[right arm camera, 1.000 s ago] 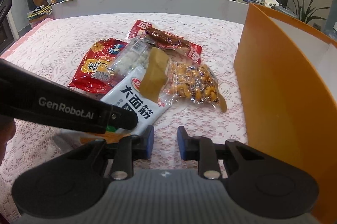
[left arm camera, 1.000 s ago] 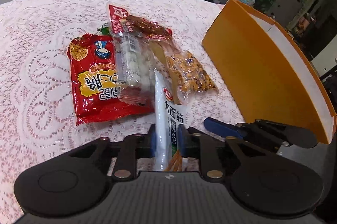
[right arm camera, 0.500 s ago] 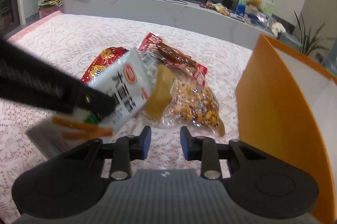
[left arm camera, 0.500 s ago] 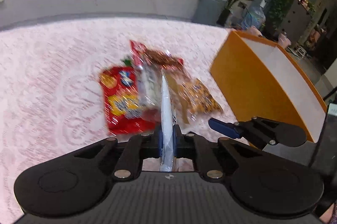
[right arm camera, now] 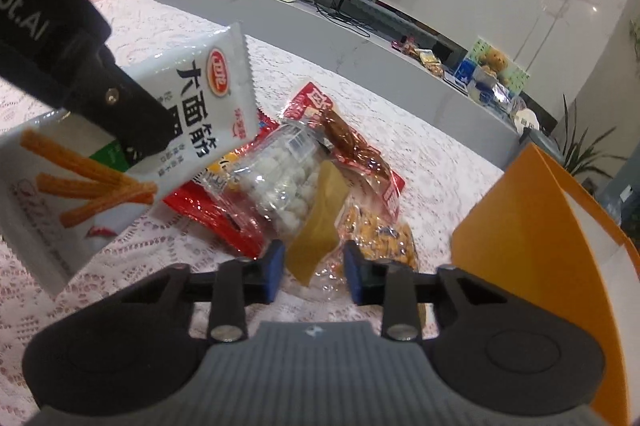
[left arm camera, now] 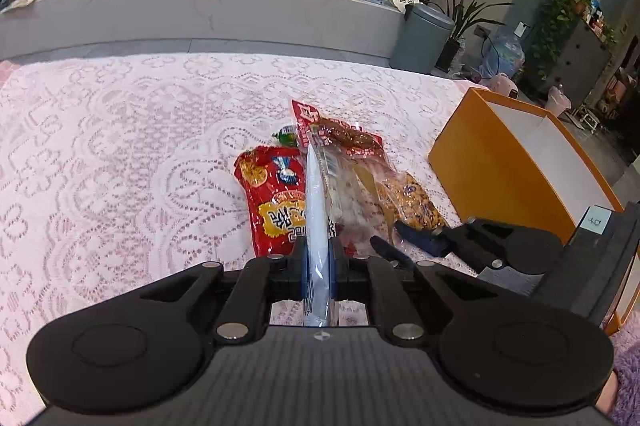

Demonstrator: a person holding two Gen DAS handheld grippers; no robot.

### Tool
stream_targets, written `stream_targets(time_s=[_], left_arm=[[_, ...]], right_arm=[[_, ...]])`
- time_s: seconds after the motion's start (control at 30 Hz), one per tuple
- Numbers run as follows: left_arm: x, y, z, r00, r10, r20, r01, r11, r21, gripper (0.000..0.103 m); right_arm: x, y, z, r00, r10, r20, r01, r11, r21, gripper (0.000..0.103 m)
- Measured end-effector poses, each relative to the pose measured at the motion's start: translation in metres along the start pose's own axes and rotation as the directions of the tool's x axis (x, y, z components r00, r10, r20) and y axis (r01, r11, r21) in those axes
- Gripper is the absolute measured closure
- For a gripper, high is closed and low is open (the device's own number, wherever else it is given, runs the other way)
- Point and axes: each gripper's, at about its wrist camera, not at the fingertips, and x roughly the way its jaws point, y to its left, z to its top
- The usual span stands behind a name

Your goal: Organize snacks

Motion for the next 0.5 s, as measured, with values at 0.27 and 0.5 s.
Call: stream_targets(time_s=[0.27,0.5], left_arm=[[-0.008,-0.002,-0.006,1.000,0.002,-0.001,-0.002,1.000,-0.013,0.093],[-0.020,-0.005,-0.010,1.000,0.009,0.000,-0.009,0.999,-0.031,0.093]], right_arm=[[-0.007,-0.008,0.003,1.000,0.008,-0.021,-0.006,0.998,0.055,0.103],[-0.031,-0.018,0.009,1.000,-0.012,0.024,0.010,0.997,0.079,0.103]])
